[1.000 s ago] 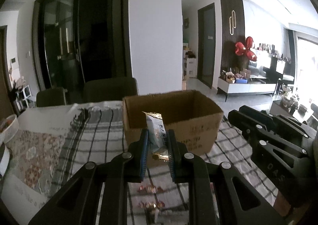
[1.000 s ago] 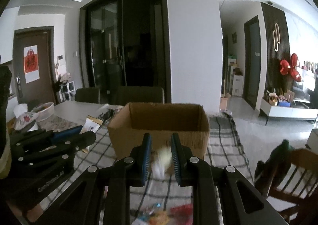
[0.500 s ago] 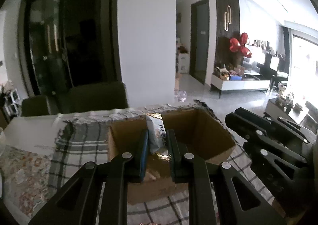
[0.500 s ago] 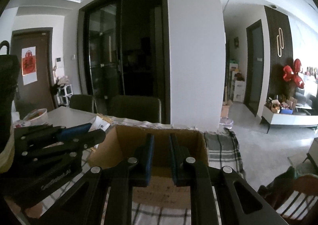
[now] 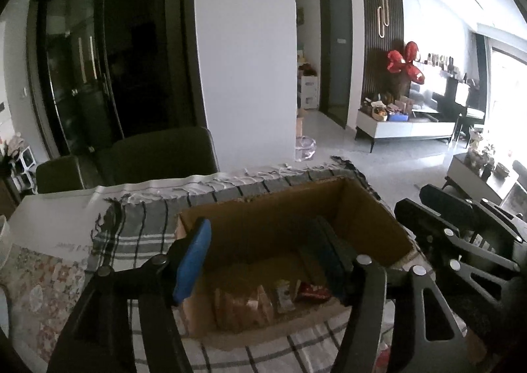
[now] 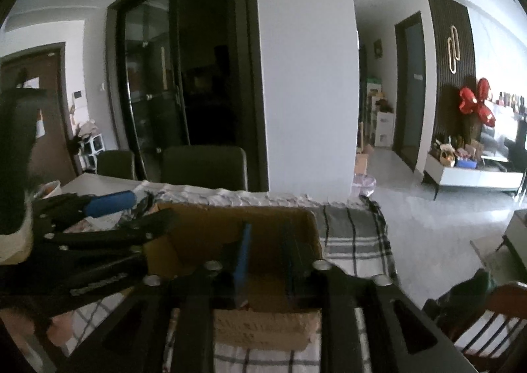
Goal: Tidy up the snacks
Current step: 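Move both tools back down toward the candies and red packet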
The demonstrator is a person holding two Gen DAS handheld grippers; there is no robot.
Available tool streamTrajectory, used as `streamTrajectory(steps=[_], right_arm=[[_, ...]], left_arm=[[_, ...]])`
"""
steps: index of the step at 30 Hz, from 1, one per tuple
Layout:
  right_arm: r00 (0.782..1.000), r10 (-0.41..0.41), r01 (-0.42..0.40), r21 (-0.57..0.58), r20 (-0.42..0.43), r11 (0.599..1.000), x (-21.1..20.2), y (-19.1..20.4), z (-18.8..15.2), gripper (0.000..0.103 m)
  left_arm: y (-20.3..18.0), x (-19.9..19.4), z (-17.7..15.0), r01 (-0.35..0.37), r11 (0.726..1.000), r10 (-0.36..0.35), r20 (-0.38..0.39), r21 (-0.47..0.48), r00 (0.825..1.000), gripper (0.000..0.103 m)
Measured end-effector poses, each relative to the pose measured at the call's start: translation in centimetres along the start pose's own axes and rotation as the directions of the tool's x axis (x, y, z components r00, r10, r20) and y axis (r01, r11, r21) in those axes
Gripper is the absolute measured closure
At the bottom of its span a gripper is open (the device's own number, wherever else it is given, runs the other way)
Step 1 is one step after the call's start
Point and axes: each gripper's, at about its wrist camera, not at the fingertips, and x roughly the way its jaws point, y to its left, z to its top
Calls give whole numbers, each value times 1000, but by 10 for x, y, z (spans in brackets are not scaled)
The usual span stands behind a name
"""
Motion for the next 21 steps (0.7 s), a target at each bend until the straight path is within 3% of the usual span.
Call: streamTrajectory(steps=[3,5,10,21], right_arm=[[1000,1,-1,12,-8,1000,-5,-3,-4,64],[1000,3,-3,15,-8,1000,-10,-2,-7,54],[1000,5,-5,22,5,1000,-28,-4,-20,43],[1000,-7,7,7,8,1000,-70,-8,-49,43]], left_arm=[[0,-12,-7,3,1000,-3,0,1,1000,39],[-1,-20,-12,7,1000,-7,5,5,1000,39],[-8,-43,-26,23,1000,-24,21,12,999,39],[-27,-83,-61,26,998,-29,58,58,998,39]])
